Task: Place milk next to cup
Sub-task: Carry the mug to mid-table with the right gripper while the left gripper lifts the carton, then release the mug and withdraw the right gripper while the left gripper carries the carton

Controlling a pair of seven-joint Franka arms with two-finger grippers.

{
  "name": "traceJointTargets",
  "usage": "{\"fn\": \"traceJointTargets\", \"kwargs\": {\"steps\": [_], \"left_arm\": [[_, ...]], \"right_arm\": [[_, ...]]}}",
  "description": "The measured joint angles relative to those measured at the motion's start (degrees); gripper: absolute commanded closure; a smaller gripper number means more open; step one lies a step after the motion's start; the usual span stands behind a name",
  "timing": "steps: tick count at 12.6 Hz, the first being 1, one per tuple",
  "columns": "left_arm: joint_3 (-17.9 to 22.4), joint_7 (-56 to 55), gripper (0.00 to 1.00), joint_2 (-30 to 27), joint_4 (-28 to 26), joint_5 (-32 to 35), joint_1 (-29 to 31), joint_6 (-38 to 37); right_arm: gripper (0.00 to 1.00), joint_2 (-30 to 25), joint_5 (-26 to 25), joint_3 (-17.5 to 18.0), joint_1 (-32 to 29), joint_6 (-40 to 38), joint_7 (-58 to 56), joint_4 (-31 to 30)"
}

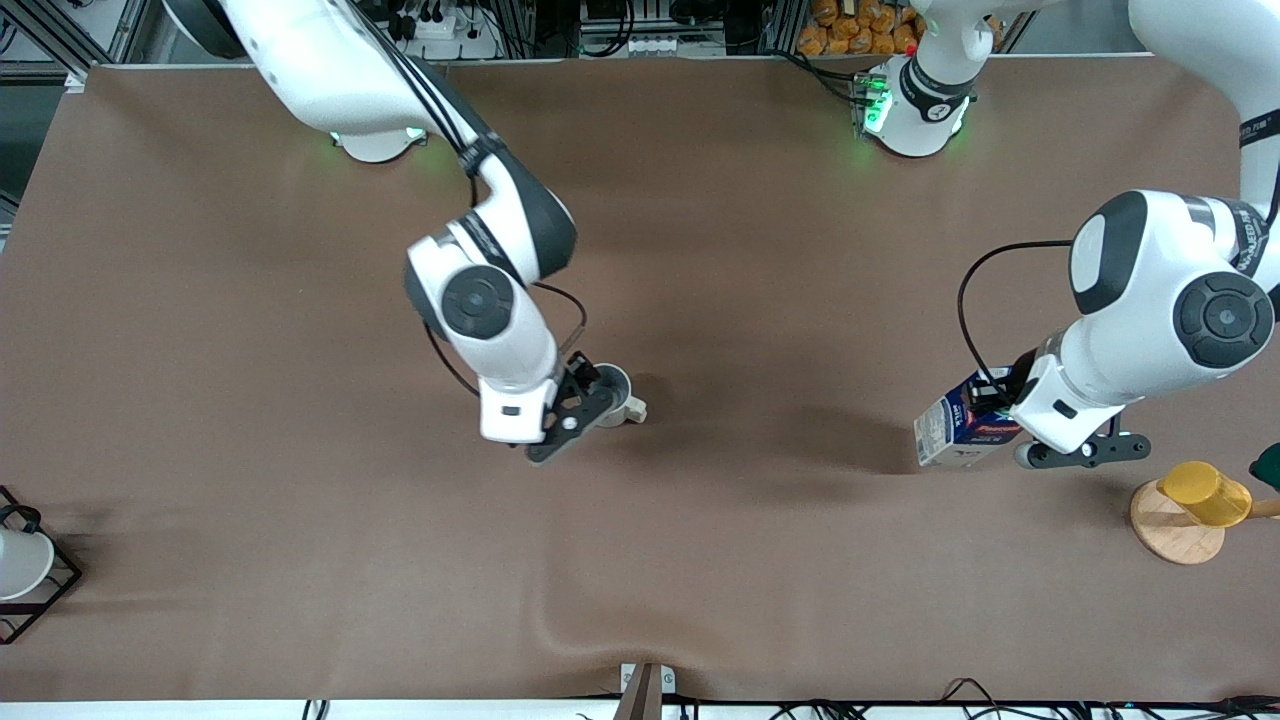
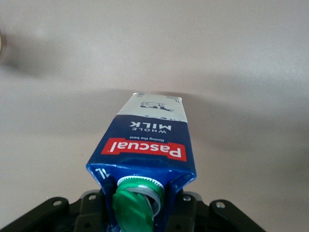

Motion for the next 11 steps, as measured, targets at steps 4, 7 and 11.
{"fn": "traceJointTargets", "kwargs": {"steps": [4, 7, 11], "left_arm": [[-0.88, -1.83, 0.52, -2.2, -0.08, -1.03, -2.06, -4.36], [-2.2, -8.2, 0.52, -2.93, -0.1, -1.2, -6.46, -6.4], [-9.65, -17.77, 0.52, -2.88, -0.29, -1.26, -7.88, -6.5]], "right_arm": [[0.0, -5.95, 0.01, -0.35, -7.09, -7.0, 1.54, -0.02], [0.0, -9.09, -0.01, -0.55, -13.97, -14.28, 3.2, -0.03], [0.0, -14.33, -0.04, -0.63, -22.49, -22.81, 4.47, -0.06]]}}
